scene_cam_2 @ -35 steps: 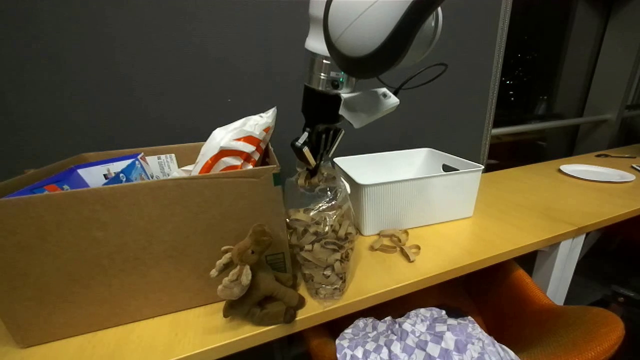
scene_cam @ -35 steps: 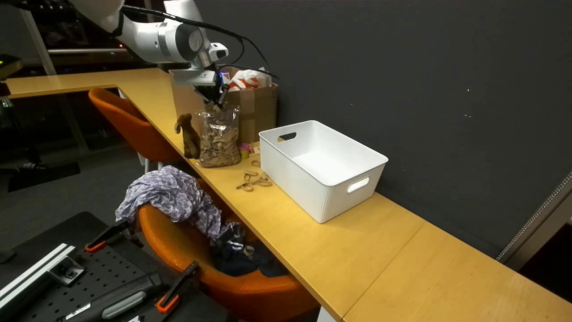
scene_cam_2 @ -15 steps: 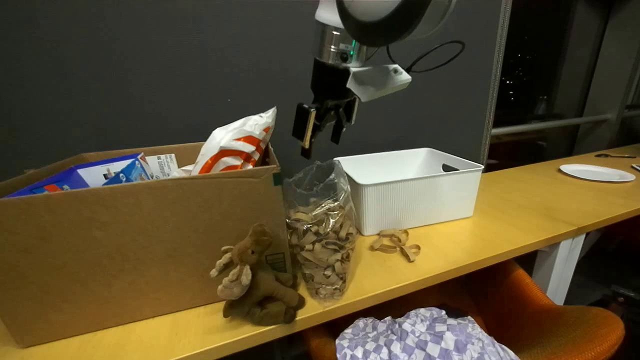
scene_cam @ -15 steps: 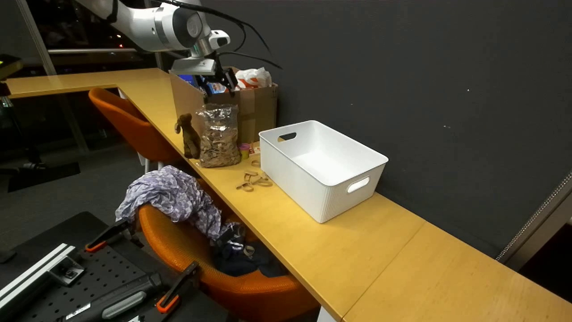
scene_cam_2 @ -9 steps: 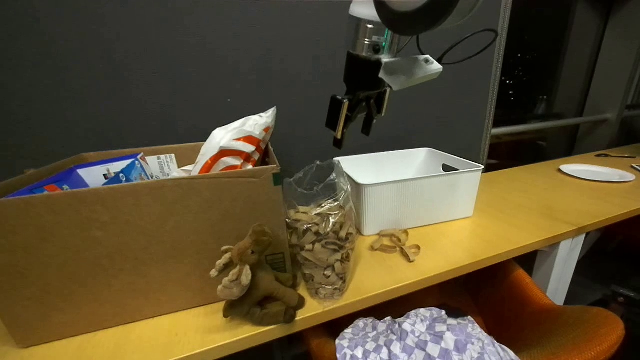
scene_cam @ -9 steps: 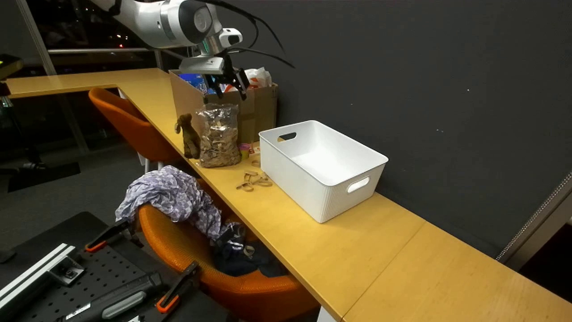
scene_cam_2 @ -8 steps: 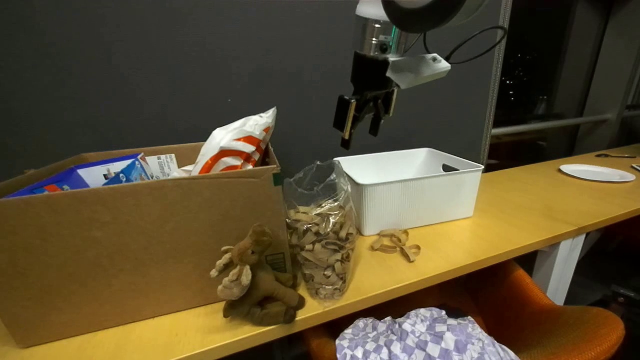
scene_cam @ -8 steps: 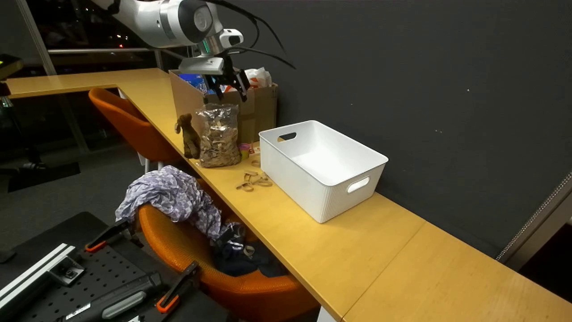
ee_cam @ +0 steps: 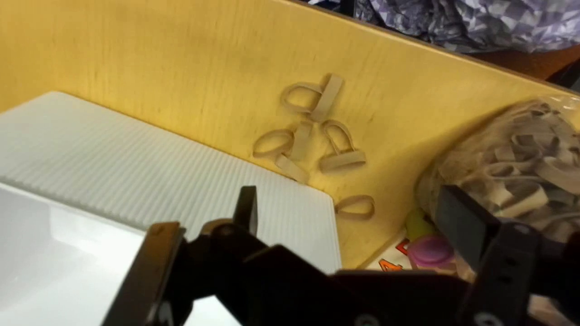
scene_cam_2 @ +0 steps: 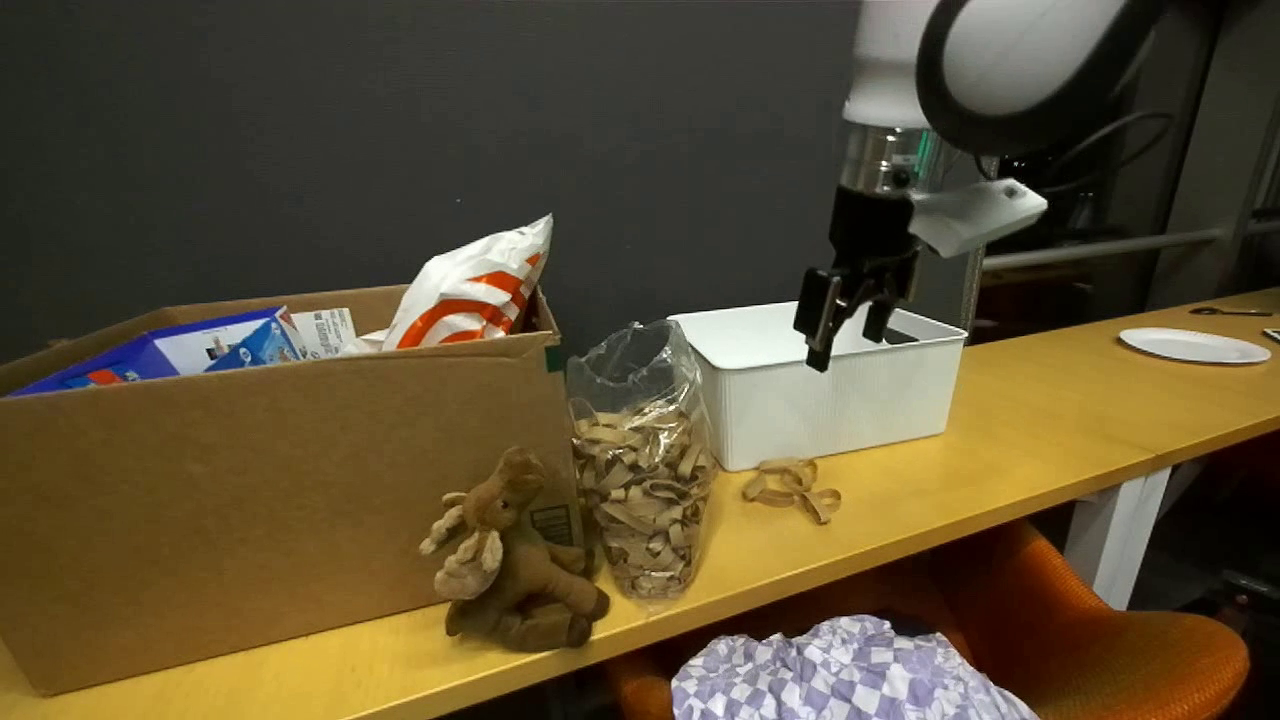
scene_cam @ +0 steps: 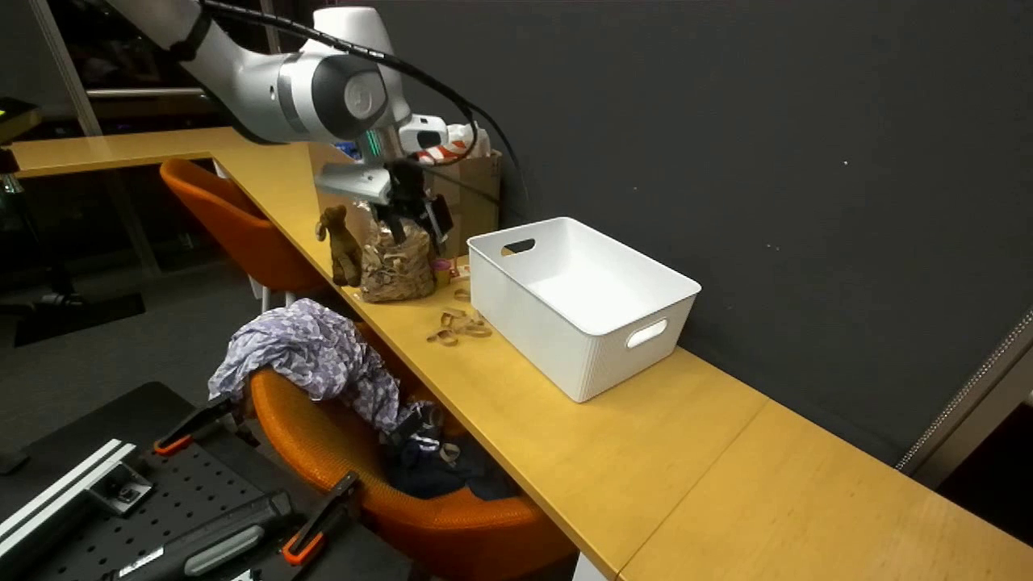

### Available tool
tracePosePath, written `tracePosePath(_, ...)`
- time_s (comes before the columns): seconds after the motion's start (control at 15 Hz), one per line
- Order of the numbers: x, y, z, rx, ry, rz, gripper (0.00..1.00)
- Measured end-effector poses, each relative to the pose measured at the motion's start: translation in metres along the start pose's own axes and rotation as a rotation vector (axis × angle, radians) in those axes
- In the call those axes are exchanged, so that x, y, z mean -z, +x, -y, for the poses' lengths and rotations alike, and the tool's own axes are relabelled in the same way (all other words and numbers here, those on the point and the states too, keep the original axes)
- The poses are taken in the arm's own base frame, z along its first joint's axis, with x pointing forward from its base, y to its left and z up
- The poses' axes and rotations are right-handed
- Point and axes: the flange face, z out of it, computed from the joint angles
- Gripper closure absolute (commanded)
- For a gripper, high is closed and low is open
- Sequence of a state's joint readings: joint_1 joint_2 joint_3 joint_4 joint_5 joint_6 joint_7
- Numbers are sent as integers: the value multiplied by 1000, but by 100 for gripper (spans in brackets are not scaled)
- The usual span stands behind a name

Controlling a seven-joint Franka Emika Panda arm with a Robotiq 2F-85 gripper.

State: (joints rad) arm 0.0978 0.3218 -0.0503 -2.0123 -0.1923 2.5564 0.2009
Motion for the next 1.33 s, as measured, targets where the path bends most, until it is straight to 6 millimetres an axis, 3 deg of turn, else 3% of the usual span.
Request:
tracePosePath(0.2,-44,-28,-17,-19,12,-31,0)
tracePosePath(0.4,-82,-35,-27,-19,17,-69,0)
tracePosePath(0.8,-138,-22,-22,17,35,-53,0)
tracePosePath(1.33,-194,-5,-9,102,37,-8,0)
